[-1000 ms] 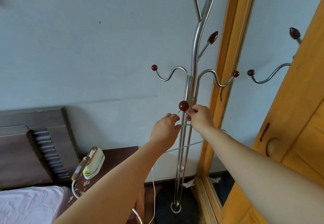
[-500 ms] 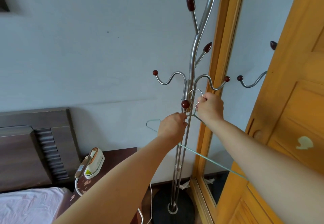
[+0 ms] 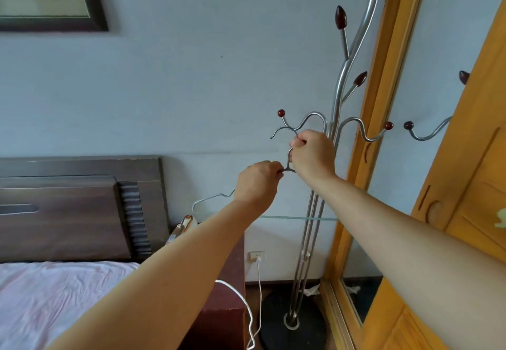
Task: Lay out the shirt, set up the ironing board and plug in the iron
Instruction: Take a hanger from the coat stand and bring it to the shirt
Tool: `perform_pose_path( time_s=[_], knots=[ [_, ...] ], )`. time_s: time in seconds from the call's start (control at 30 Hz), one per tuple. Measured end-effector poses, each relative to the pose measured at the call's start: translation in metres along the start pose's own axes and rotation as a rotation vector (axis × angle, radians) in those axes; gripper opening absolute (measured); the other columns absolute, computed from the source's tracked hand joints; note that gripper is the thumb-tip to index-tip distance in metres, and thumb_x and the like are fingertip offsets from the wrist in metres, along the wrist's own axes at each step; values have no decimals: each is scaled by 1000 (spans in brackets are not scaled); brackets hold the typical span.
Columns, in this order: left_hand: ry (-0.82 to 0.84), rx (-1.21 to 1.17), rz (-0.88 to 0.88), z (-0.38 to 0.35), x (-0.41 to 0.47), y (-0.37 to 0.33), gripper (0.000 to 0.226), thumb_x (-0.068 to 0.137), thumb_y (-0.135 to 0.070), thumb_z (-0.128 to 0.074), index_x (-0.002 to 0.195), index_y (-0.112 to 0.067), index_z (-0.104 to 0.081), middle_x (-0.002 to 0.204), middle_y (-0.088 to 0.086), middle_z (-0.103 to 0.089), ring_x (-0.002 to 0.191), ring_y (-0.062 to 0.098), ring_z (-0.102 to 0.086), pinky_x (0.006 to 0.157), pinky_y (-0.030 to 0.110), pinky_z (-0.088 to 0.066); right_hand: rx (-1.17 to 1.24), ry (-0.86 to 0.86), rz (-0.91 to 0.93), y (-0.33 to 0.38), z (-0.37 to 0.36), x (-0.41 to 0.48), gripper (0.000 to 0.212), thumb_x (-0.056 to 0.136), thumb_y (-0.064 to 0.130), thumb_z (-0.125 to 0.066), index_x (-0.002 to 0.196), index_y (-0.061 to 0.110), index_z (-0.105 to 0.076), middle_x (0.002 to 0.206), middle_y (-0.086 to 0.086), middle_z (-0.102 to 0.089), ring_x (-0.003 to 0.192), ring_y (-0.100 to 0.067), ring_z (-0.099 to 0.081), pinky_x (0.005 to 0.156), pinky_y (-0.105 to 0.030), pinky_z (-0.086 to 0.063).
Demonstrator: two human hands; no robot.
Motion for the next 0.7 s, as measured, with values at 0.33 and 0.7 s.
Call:
perform_pose_path(
  time_s=[0.33,0.7],
  knots=[
    [-179,255,267,113,-77,119,26,97,-19,-43,110,-19,-65,104,5,-68,93,31,-61,71,35,-44,111,650,172,93,-143,-84,41,92,32,-56,83,-7,-64,80,-19,-64,71,-24,-50,62,-30,-39],
    [-405,455,671,237,-219,174,24,94,-24,-44,99,-18,-67,98,4,-67,93,30,-61,73,34,-42,323,924,594,242,-215,-200,36,93,27,-54,72,1,-68,76,-12,-72,76,-26,-63,73,-33,-47]
  ],
)
Point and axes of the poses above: each hand's wrist, its own x-axis towards the middle knuckle, its own z-axis out of the back of the hand, y = z × x, the point moved 10 cm from there along x, towards the middle knuckle
